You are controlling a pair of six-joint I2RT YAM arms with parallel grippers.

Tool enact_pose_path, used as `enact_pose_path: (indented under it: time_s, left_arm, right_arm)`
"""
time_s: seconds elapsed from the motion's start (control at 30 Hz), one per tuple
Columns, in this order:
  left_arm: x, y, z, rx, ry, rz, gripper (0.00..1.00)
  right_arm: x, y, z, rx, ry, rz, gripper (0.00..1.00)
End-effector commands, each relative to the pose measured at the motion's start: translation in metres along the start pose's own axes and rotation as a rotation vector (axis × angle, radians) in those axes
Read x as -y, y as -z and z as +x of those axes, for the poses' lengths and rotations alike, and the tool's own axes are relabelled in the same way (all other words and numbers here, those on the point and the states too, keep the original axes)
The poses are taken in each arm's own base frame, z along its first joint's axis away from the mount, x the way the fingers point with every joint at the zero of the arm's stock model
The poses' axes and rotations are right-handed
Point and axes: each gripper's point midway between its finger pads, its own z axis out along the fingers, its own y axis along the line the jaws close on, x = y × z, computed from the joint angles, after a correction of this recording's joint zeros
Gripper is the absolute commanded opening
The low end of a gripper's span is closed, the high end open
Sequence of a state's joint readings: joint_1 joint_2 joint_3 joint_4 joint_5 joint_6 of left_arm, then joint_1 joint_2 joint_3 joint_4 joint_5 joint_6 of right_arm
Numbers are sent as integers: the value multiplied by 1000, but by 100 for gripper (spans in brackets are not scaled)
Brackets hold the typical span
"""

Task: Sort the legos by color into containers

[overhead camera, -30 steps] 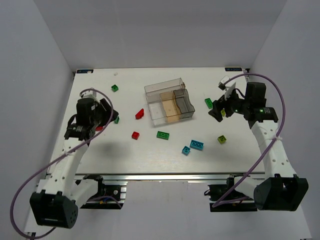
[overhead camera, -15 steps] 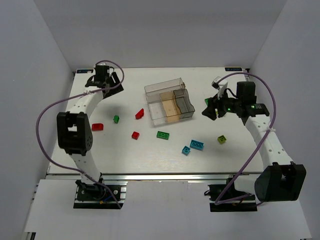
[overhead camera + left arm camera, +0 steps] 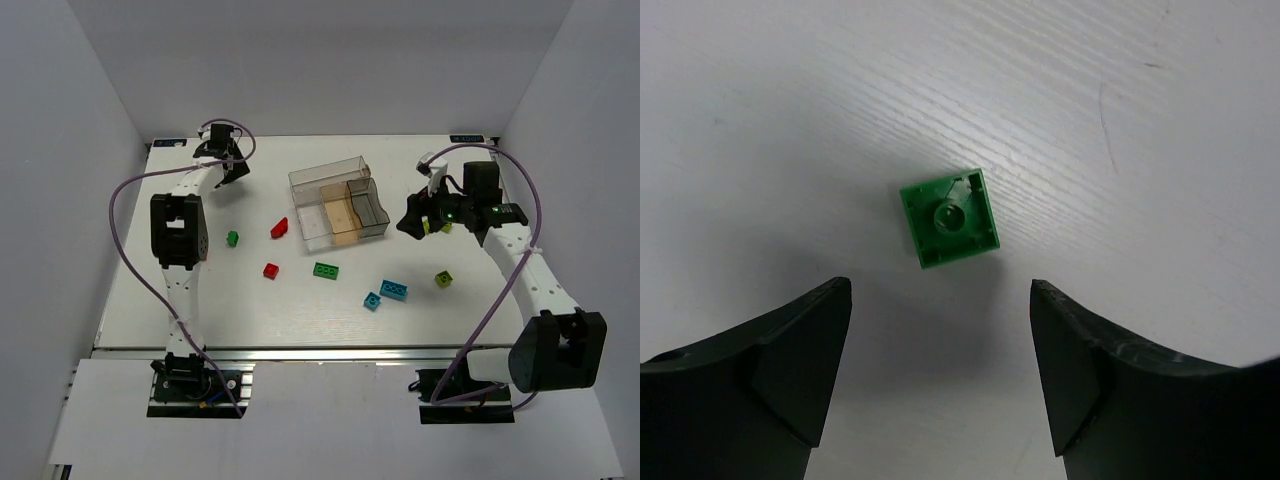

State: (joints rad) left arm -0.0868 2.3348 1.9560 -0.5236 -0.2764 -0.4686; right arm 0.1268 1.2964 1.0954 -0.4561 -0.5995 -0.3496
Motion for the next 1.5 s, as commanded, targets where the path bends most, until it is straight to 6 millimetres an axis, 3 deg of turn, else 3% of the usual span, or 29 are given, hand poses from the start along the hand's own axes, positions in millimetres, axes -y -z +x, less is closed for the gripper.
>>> enact_pose_path:
  time_s: [0.0,0.2,0.3,0.53,0.63,0.7,0.73,0.8,0.87,0.9,0.93,0.97,1.0,1.03,1.13,1.2,1.33,1.47]
  left_arm:
    - [2,9,-43,113,44,-23,81]
    - [4,-14,-37,101,39,-42,76]
    - [5,-21,-31,83,40,-39,69]
    - [4,-23,-19,54,41,-35,53]
    - [7,-14,-25,63,41,-9,39]
    - [14,8,-42,96,56,39,26]
    - [13,12,-34,80,51,51,22]
    - [33,32,-36,81,48,160,12]
    - [52,71,-39,107,42,277,6]
    - [63,103,-48,115,48,373,4]
    - [68,113,-27,64,42,419,3]
    - [71,125,-26,61,50,461,1]
    - [83,141,-16,45,31,510,0]
    - [88,162,-3,17,16,573,0]
    - [102,199,20,-41,-14,673,0]
    - [107,210,27,-64,-10,715,0]
    - [142,230,43,-109,-26,807,2]
    - [170,221,46,-116,-9,787,2]
  right_arm:
    - [5,-7,-1,12,2,13,74]
    - [10,-11,0,0,-6,22,73]
    - [14,-11,-2,0,-4,34,73]
    - [14,-11,-2,-8,-7,35,71]
    - [14,-10,1,-16,-3,34,69]
    - [11,-9,1,-14,10,25,66]
    - [9,-9,2,-13,12,19,64]
    - [7,-9,3,-7,19,12,57]
    - [3,-9,5,-3,22,-2,42]
    - [0,-10,8,-7,20,-13,37]
    - [-2,-10,8,-3,21,-19,30]
    - [-3,-10,9,-5,25,-21,18]
    - [-3,-9,9,-6,24,-22,14]
    - [-6,-11,12,-15,22,-31,13]
    - [-10,-11,16,-22,22,-36,13]
    - [-12,-13,16,-23,24,-43,13]
    - [-14,-16,15,-25,3,-50,14]
    - [-15,-17,14,-27,8,-42,15]
